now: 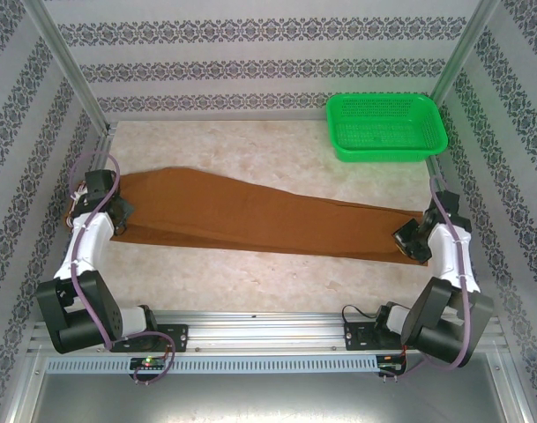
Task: Roll up the long pants
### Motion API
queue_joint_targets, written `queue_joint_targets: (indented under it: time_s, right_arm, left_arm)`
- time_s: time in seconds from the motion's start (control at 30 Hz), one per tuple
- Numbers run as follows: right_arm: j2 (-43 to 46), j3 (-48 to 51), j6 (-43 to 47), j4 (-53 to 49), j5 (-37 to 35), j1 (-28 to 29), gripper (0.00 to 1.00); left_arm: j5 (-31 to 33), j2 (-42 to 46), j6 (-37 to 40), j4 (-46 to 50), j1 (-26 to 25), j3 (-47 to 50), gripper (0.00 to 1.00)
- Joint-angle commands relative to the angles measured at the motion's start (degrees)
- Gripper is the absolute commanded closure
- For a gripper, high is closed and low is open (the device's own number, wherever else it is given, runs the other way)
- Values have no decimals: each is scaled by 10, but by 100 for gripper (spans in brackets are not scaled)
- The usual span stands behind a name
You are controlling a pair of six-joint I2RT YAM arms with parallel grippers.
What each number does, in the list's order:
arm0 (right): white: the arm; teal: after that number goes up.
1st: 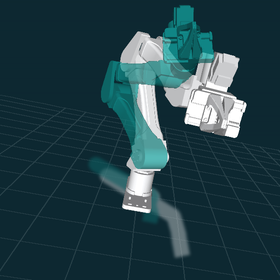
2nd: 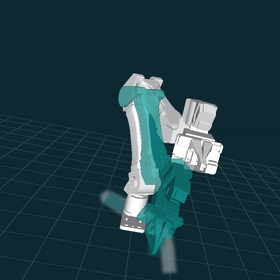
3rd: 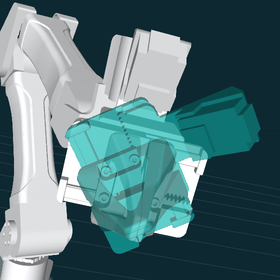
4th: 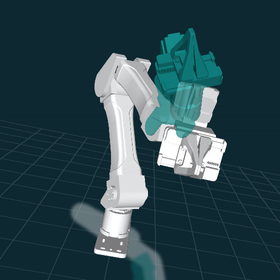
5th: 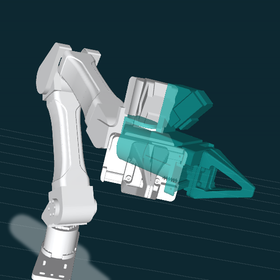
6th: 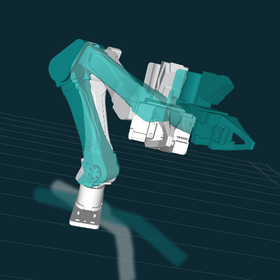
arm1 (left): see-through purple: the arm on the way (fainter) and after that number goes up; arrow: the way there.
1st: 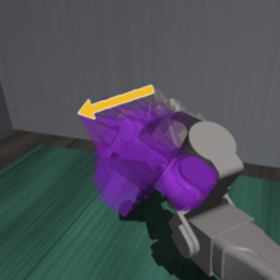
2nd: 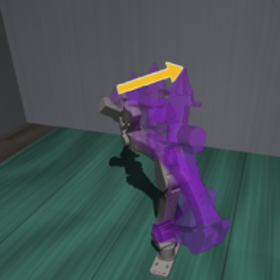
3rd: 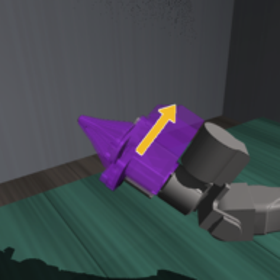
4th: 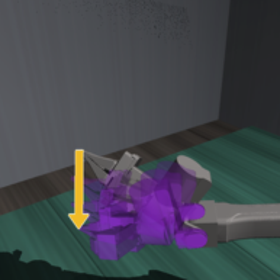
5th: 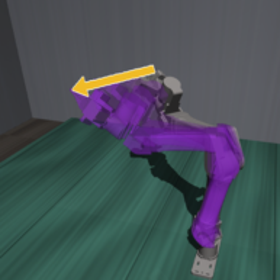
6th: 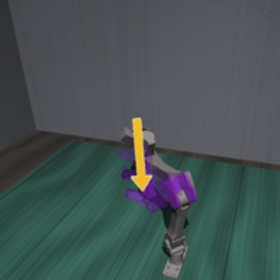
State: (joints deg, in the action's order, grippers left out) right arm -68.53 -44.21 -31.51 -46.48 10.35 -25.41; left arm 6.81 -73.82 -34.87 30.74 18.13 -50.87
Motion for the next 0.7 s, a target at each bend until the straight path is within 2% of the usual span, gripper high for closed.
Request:
queue_joint_targets:
  time_s: [0.0,0.2,0.27,0.5,0.67]
  right_arm:
    - [10,12,6,4,0,-6,100]
    - [13,5,4,-13,-10,-4,100]
    - [31,12,1,-8,-21,-7,100]
    - [-5,11,8,-1,-13,-9,100]
    - [-15,9,-2,-8,-52,-27,100]
  left_arm:
    - [31,-8,8,-13,7,9,100]
    - [60,1,-14,1,14,38,100]
    - [51,18,-15,-17,24,56,100]
    - [48,3,-19,-15,27,42,100]
    - [55,-12,-19,-2,30,25,100]
